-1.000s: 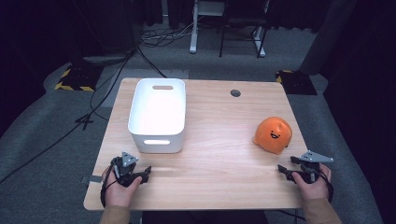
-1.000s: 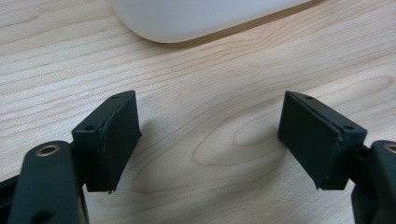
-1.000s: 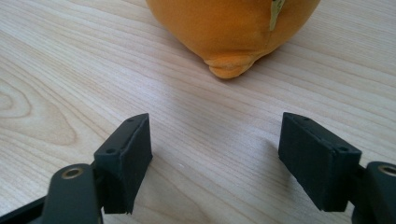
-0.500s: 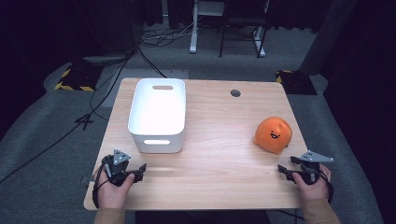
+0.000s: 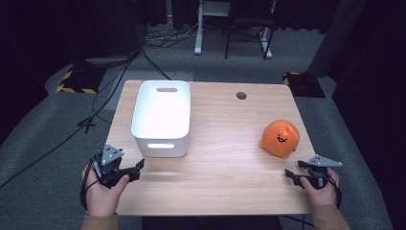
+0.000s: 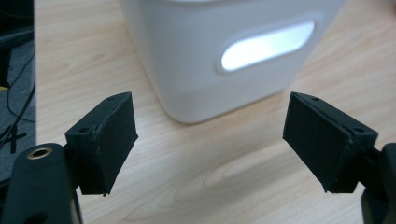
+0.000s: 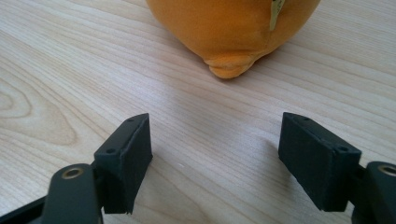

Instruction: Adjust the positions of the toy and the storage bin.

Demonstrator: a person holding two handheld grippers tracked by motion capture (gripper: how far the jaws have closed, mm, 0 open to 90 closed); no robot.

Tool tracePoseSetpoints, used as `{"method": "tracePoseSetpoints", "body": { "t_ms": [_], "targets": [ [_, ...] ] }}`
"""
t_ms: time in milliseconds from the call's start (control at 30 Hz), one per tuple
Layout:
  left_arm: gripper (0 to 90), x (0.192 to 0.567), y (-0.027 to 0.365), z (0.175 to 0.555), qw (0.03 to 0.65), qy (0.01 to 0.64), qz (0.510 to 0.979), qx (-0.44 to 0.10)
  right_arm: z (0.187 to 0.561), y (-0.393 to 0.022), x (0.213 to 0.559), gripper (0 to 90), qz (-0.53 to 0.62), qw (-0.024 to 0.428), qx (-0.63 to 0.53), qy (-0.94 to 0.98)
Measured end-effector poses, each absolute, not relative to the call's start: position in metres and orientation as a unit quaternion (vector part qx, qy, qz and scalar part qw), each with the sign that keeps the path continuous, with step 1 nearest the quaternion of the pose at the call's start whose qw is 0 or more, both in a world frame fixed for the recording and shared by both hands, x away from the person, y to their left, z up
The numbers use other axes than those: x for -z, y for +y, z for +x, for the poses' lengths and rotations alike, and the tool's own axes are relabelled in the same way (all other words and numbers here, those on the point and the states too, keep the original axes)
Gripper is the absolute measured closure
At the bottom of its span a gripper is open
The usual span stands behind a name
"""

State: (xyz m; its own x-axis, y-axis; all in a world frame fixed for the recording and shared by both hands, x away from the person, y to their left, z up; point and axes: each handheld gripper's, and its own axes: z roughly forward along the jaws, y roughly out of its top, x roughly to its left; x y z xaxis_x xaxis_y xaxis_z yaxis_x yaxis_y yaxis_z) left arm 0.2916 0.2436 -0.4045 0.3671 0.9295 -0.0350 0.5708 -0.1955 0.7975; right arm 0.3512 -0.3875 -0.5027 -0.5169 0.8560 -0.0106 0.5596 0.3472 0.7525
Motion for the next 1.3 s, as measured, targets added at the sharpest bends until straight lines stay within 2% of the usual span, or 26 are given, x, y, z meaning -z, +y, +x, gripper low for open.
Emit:
{"method": "tracePoseSetpoints", "body": {
  "t_ms": [367,467,700,833,967,1300],
  "targets": [
    [20.5,0.377,0.244,0.306,0.410,0.505,0.718,-0.248,0.350,-0.386,0.503,27.8,0.450,0.209,-0.357,0.792],
    [24.7,0.369,0.244,0.315,0.419,0.507,0.710,-0.252,0.349,-0.386,0.503,27.8,0.451,0.209,-0.357,0.791],
    [23.4,0.353,0.246,0.341,0.424,0.504,0.705,-0.263,0.349,-0.386,0.503,27.9,0.453,0.210,-0.358,0.789],
    [22.4,0.357,0.253,0.356,0.442,0.501,0.698,-0.257,0.349,-0.386,0.503,27.9,0.454,0.210,-0.358,0.789],
    [20.7,0.367,0.262,0.369,0.460,0.513,0.688,-0.231,0.349,-0.386,0.503,27.9,0.453,0.210,-0.358,0.789],
    [21.9,0.395,0.269,0.389,0.421,0.531,0.692,-0.247,0.349,-0.386,0.503,27.9,0.453,0.210,-0.358,0.789]
  ]
}}
